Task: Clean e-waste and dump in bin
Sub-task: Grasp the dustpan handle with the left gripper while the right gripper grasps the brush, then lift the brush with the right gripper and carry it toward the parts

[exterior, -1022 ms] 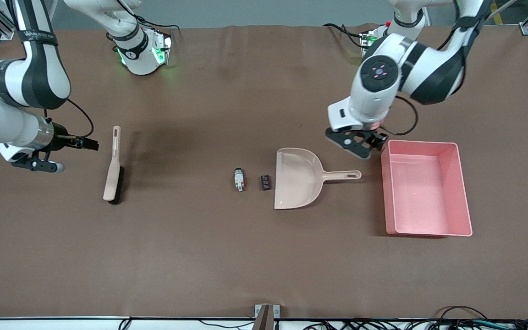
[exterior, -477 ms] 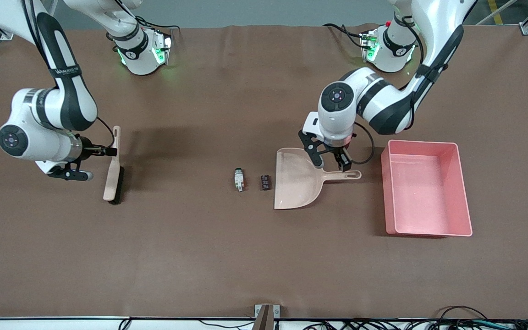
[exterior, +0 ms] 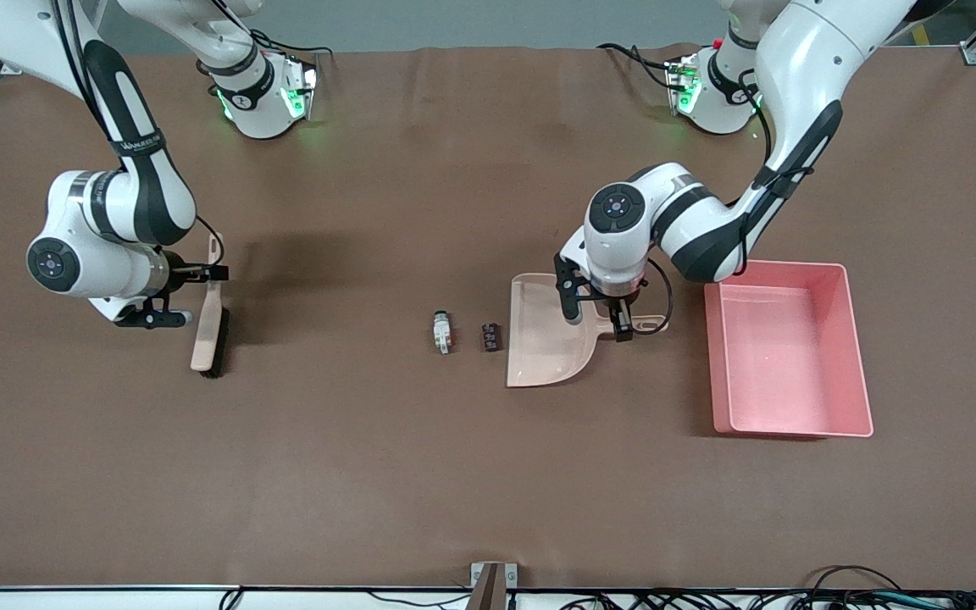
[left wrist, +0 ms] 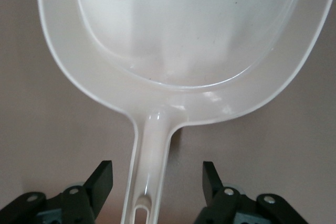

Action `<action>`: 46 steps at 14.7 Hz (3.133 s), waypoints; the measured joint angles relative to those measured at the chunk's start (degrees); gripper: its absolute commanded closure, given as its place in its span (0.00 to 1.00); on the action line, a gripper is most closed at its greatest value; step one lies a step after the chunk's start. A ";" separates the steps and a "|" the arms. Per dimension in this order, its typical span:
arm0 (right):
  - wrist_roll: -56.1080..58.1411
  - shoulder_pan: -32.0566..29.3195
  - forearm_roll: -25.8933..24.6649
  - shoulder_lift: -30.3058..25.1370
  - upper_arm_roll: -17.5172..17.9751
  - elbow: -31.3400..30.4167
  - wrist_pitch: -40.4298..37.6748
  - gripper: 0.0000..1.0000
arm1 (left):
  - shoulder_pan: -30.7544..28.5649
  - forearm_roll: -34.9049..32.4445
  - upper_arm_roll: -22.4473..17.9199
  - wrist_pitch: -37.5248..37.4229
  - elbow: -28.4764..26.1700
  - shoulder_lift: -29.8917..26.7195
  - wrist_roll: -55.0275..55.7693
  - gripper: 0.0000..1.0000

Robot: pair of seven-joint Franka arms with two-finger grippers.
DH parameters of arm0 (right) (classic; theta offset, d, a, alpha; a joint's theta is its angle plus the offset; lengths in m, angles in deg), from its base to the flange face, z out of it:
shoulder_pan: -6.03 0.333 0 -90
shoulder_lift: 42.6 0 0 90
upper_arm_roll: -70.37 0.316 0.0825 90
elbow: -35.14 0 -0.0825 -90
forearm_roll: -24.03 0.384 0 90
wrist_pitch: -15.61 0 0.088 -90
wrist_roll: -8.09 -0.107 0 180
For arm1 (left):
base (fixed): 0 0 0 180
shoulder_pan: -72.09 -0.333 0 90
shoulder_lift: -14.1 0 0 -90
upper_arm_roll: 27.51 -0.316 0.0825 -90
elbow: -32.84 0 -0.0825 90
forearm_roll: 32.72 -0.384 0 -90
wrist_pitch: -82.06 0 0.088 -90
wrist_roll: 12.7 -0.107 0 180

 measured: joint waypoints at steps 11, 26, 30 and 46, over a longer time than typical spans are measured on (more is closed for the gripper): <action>0.46 0.05 0.00 1.32 0.08 -1.05 0.72 0.32 | -0.55 -1.48 -0.06 1.55 2.93 4.56 -7.42 0.26; 0.50 0.05 0.00 2.17 0.08 -1.06 1.38 0.69 | -0.30 -1.67 -0.07 1.48 2.93 5.21 -6.56 0.72; 0.44 0.03 0.16 2.17 0.05 -1.05 1.41 0.95 | 0.26 -1.70 -0.08 1.08 2.96 5.26 -5.02 0.85; -9.03 9.49 9.55 3.08 0.76 11.27 -6.65 1.00 | 4.32 -4.34 -0.16 -2.67 6.68 6.70 -2.82 0.92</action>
